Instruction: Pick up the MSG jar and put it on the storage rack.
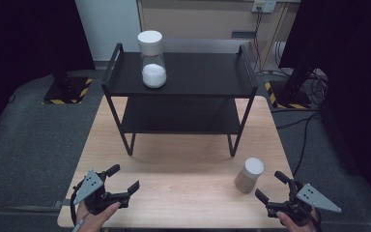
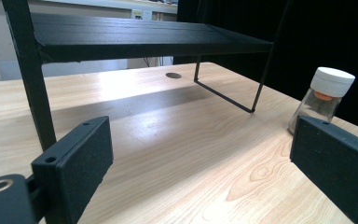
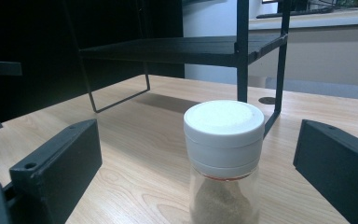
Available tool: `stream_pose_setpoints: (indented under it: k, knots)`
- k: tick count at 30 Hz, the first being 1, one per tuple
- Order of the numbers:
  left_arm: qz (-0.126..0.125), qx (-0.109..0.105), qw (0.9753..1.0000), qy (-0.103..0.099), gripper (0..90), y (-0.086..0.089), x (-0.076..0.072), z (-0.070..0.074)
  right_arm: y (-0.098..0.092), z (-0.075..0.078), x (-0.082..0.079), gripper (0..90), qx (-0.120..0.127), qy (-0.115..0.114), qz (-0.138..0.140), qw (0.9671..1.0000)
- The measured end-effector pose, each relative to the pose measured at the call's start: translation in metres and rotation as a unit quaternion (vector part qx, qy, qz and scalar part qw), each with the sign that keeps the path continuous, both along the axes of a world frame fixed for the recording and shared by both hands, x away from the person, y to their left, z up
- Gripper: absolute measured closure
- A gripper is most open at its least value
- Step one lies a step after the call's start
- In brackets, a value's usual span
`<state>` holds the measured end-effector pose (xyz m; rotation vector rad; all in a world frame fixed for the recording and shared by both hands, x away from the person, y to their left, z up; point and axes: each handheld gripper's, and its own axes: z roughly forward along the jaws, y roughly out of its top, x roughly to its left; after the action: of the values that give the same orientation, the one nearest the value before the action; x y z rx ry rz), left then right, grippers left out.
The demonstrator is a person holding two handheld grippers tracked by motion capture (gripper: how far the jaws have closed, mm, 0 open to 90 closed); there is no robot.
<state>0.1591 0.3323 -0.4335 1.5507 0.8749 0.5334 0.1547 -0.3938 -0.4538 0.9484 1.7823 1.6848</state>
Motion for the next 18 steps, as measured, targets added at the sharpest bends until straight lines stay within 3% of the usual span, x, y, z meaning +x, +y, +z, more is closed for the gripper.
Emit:
stream_pose_setpoints:
  k: [4,6,8,10,12,18]
  knots:
    - [0.002,-0.011,0.9999,-0.004,4.8,-0.001,-0.007,-0.009,0.001,0.000,0.001,1.6,-0.004,0.001,-0.001,1.0000]
    - [-0.002,0.006,1.0000,-0.002,4.9,-0.003,-0.007,-0.007,0.001,0.000,0.001,1.6,-0.002,0.001,-0.001,1.0000]
    - [0.001,0.023,0.9996,-0.013,5.4,-0.005,-0.010,-0.005,0.001,0.000,0.001,1.6,0.000,0.001,0.000,1.0000]
    - [0.010,0.017,0.9997,-0.014,5.4,-0.005,-0.014,-0.006,0.001,0.000,0.001,1.6,0.001,-0.001,-0.001,1.0000]
    - [0.016,-0.007,0.9998,-0.006,5.5,-0.004,-0.015,-0.010,0.002,0.002,0.001,1.8,-0.001,-0.001,-0.002,1.0000]
    - [0.025,0.003,0.9997,0.000,4.9,-0.004,-0.019,-0.014,0.000,0.005,-0.002,1.8,0.003,-0.005,-0.007,1.0000]
